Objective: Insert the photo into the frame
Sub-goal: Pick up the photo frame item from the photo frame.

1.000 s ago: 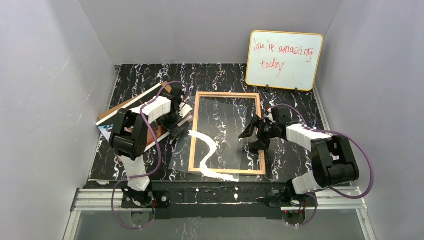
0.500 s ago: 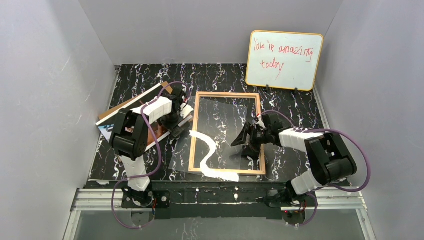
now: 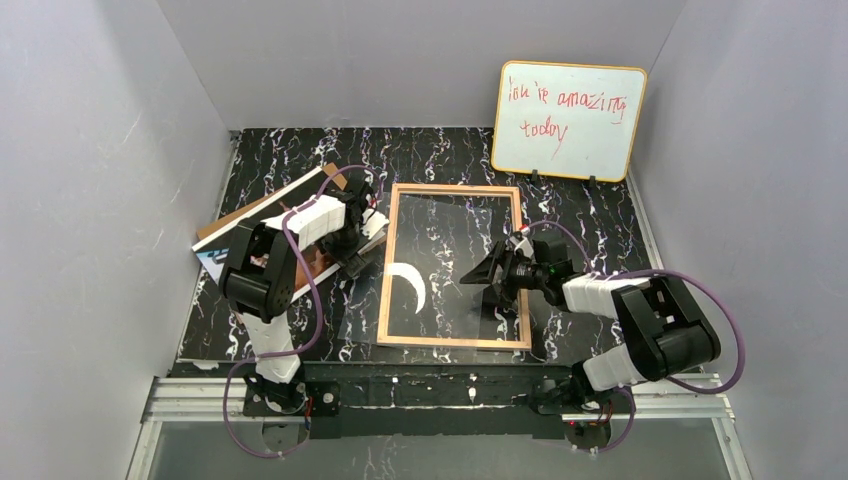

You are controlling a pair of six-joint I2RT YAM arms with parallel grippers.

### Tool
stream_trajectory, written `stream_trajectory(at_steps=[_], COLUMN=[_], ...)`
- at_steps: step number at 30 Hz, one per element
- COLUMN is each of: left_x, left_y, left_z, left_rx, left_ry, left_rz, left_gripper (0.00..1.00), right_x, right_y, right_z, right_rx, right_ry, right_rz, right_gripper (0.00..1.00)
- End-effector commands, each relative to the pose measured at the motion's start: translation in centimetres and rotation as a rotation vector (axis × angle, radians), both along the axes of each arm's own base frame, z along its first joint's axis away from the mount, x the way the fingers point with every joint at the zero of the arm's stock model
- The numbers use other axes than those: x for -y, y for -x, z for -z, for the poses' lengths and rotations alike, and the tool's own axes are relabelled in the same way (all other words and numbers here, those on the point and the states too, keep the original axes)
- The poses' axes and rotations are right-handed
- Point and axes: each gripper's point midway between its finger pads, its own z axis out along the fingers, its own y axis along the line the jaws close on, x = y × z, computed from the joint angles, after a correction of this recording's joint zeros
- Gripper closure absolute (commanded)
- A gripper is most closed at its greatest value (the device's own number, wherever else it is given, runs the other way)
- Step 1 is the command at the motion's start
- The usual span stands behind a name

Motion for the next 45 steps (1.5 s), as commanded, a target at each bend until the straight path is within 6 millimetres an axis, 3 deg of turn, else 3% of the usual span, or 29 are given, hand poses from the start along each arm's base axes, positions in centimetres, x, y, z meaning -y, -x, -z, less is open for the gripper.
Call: stream_trajectory(at_steps=[1,10,17,22,27,31,35,45], left_x=[1.0,1.8,2.7,2.8,2.8,2.7,2.6,1.6], left_y=[1.0,0.7,0.8,0.8,0.4,-1.2,-2.7,-3.9], left_z=[-0.5,-0.3,-0.6,-0.7,-1.5,-3.4,-5.0,-5.1], left_rx=[-0.013,-0.006,-0.01,-0.009,0.011,0.054,0.091,0.124], left_ry=[0.048,0.068,0.096,0.101,0.098,0.09,0.09,0.032], left_rz=[-0.009,-0.011,-0.007,-0.007,-0.006,-0.016,-0.039,-0.055], left_gripper=[0.05,0.06,0.06,0.06,0.05,0.02,0.02,0.02], right_x=[-1.0,-0.7,-0.4,-0.4,-0.3,1.4,3.0,5.6], right_y=[-1.6,-1.8,-3.8,-4.3,-4.4,-4.9,-5.0,-4.3], right_z=[-3.8,-3.8,-4.0,-3.4,-2.7,-2.5,-3.6,-3.3], right_rx=[0.143,0.165,0.285,0.298,0.285,0.317,0.382,0.338], right_ry=[-0.097,-0.091,-0.008,0.031,0.062,0.205,0.299,0.416], right_rz=[-0.001,0.033,0.041,0.017,0.0,0.029,0.028,-0.015], right_gripper=[0.18,0.24,0.59,0.69,0.98,0.99,0.99,0.99])
